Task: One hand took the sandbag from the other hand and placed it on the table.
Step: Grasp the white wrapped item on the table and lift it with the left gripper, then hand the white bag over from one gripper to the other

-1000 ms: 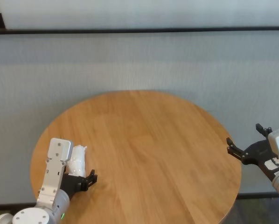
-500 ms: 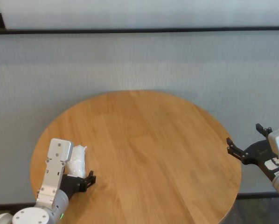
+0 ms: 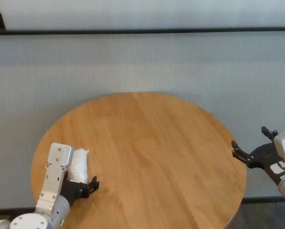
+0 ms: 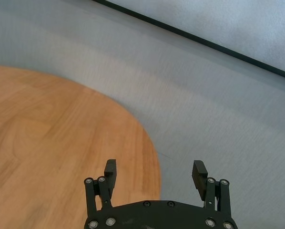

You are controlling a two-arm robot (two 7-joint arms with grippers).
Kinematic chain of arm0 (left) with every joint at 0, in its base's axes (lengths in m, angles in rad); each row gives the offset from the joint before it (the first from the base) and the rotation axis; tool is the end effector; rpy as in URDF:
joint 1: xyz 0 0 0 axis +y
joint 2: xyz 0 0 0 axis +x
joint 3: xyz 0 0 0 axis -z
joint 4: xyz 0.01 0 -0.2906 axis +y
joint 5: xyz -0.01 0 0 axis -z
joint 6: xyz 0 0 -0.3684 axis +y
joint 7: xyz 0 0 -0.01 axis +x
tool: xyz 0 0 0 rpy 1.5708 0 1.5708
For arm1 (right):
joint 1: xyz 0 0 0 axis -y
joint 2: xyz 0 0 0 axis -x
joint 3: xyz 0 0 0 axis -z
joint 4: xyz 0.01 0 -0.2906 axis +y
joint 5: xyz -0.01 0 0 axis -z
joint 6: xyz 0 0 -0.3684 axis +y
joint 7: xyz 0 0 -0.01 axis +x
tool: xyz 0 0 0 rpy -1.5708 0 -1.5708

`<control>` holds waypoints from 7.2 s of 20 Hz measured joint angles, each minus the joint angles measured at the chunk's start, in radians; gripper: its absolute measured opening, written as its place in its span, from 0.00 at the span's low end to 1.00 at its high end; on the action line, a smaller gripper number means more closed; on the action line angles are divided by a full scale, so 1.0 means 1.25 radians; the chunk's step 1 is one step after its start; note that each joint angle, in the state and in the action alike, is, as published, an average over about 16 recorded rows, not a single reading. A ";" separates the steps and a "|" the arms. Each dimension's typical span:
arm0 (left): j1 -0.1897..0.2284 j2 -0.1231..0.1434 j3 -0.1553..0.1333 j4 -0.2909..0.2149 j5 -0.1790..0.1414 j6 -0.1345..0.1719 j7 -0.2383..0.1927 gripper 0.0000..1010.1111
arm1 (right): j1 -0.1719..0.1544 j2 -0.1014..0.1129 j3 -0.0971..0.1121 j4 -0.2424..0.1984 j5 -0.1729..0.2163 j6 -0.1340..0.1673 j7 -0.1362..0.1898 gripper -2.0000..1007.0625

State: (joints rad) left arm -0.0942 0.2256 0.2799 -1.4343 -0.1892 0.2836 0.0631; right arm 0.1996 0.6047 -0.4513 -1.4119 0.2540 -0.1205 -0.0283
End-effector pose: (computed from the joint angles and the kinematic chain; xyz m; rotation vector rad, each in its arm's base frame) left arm 0.4008 -0.0242 -0.3332 0.3737 0.2011 1.3799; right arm 0.4146 -0.0673 -0.3141 -0.3044 -0.2850 -1.2481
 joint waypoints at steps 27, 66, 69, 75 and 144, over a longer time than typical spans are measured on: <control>-0.001 0.001 0.003 -0.001 0.001 0.005 0.005 0.79 | 0.000 0.000 0.000 0.000 0.000 0.000 0.000 0.99; -0.001 0.001 0.003 -0.001 0.002 0.006 0.006 0.38 | 0.000 0.000 0.000 0.000 0.000 0.000 0.000 0.99; -0.001 0.001 0.003 -0.001 0.002 0.006 0.006 0.38 | 0.000 0.000 0.000 0.000 0.000 0.000 0.000 0.99; -0.001 0.001 0.003 -0.001 0.002 0.006 0.006 0.38 | 0.000 0.000 0.000 0.000 0.000 0.000 0.000 0.99; 0.092 0.134 -0.053 -0.234 -0.045 -0.222 -0.326 0.38 | 0.000 0.000 0.000 0.000 0.000 0.000 0.000 0.99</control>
State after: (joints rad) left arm 0.0210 0.3927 0.2133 -1.7267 -0.2454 0.0067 -0.3448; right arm 0.1996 0.6046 -0.4513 -1.4119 0.2540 -0.1205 -0.0283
